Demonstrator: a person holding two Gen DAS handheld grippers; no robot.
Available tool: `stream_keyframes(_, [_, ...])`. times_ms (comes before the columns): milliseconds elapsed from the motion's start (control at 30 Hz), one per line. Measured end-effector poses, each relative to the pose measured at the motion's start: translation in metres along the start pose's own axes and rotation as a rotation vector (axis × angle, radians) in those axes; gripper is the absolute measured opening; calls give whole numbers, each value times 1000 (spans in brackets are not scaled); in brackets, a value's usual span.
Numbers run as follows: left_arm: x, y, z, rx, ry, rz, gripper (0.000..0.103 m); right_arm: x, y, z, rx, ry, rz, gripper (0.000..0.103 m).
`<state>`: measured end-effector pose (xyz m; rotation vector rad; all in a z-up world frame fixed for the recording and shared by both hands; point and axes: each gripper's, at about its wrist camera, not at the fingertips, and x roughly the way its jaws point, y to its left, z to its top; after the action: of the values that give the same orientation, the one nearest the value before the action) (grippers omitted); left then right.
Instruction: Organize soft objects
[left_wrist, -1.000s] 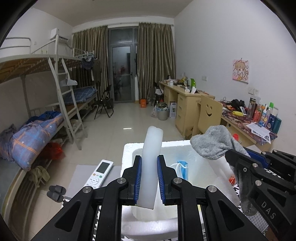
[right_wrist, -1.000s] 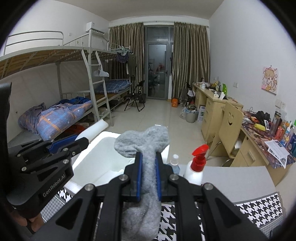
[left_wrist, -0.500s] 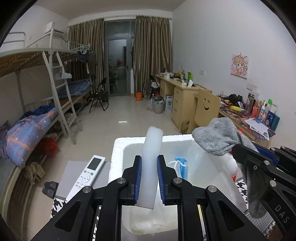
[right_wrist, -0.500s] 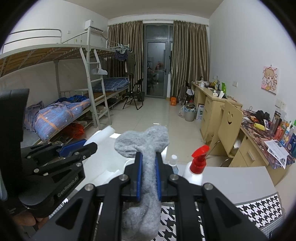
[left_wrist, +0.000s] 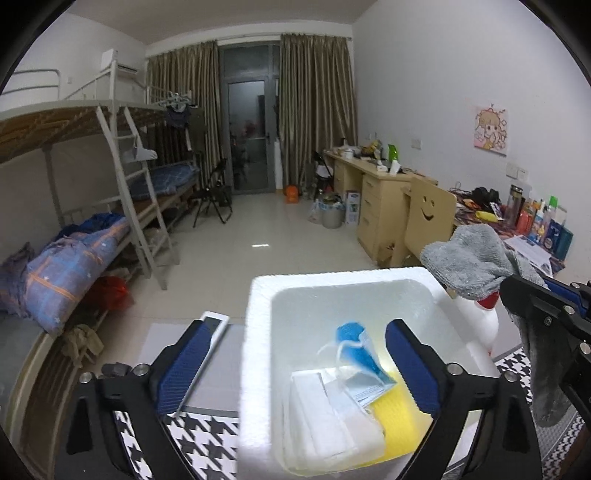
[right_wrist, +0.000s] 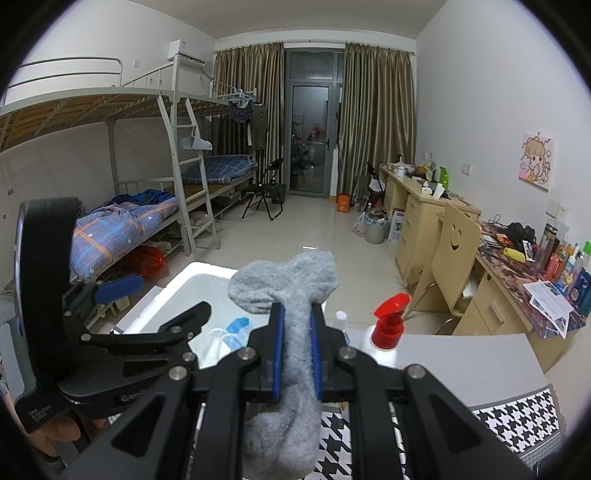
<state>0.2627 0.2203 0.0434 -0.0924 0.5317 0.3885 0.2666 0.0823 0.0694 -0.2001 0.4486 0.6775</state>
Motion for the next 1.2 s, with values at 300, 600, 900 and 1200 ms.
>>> stream_keyframes(300, [-12,17,3,-32,-26,54,101,5,10,4,-10,3,24,16])
stream_keyframes(600, [-21,33,1,-49,-44,91,102,10,21,9,-28,-1,49,16])
stream_keyframes(900, [-24,50,-6,-74,-38,131,102,22,30,12,-33,11,60,16])
stream_keyframes(1200, [-24,60,-10,-83,-36,159,102,38,33,10,-38,43,64,17])
